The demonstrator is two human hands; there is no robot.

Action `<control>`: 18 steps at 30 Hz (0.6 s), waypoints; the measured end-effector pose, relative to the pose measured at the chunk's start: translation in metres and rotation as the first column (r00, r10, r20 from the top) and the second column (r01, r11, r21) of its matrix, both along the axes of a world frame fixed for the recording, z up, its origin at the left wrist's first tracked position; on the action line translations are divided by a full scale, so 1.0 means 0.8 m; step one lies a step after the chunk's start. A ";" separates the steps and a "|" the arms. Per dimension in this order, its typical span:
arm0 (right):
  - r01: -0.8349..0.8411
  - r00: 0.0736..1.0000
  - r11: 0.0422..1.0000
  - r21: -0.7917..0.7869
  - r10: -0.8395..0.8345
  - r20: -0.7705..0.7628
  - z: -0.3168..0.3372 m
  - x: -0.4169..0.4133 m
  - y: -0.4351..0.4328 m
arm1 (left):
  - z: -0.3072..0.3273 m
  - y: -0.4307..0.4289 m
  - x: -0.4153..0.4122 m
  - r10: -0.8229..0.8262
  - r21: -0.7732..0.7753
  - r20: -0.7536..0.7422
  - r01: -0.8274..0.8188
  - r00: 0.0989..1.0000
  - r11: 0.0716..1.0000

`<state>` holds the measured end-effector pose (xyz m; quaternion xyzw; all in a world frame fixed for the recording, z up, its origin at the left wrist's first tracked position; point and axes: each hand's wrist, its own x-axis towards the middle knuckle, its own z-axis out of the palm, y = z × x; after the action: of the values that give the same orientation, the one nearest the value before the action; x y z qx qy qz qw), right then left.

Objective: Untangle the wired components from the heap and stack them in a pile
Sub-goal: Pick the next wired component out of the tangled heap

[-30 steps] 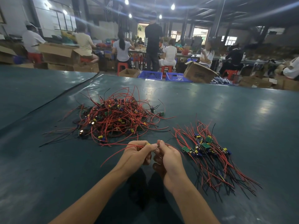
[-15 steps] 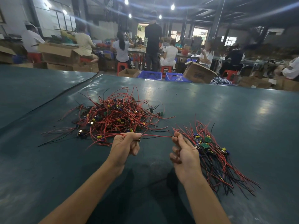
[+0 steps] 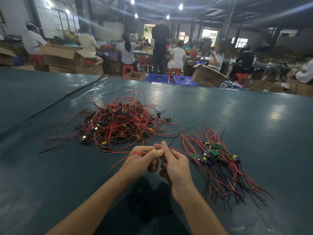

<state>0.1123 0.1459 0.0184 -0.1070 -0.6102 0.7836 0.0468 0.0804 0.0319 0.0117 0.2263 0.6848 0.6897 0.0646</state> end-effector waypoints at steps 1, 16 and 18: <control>0.009 1.000 1.000 0.015 -0.009 0.009 -0.001 -0.001 0.001 | 0.000 0.001 0.001 0.003 -0.025 0.006 -0.003 1.000 1.000; 0.289 0.956 0.904 -0.315 -0.290 0.047 0.009 -0.017 0.071 | 0.009 -0.012 -0.009 0.129 0.064 0.015 -0.130 0.991 0.989; 0.285 0.952 0.900 -0.330 -0.305 -0.009 0.008 -0.017 0.071 | 0.007 -0.011 -0.009 0.137 0.070 0.016 -0.138 0.990 0.988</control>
<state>0.0983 0.2030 0.0251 -0.1808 -0.4478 0.8600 0.1650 0.0730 0.0230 0.0170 0.1768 0.6735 0.7176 0.0126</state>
